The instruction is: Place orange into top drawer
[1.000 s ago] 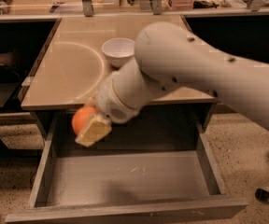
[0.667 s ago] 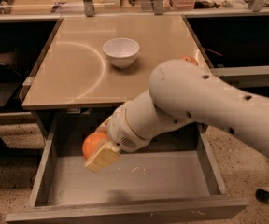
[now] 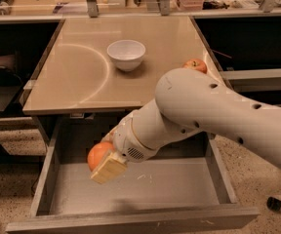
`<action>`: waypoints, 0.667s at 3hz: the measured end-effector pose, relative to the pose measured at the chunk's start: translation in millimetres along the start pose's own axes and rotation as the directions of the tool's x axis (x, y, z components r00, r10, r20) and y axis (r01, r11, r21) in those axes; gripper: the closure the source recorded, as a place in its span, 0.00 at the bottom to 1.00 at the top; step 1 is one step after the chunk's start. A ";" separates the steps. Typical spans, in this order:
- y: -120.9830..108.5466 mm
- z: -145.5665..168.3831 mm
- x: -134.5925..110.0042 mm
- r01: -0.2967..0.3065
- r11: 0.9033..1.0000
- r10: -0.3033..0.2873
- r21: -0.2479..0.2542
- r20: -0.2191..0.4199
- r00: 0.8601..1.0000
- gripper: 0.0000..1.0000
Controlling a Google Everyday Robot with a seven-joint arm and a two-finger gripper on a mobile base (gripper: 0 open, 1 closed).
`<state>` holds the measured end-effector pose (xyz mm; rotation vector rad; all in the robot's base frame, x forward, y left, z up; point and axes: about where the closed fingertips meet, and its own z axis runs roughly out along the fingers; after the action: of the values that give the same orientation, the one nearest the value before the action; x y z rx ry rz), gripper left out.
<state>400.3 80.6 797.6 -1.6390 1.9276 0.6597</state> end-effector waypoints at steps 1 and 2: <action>-6.0 23.1 19.1 -0.037 0.999 0.037 0.017 0.011 0.999 1.00; -26.2 51.8 44.3 -0.082 0.996 0.081 0.046 0.029 0.996 1.00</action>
Offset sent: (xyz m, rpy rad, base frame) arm 0.0495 -0.0082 -0.1188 0.0504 0.0275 -0.1653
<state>424.2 78.4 728.7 -1.5220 1.9839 0.6602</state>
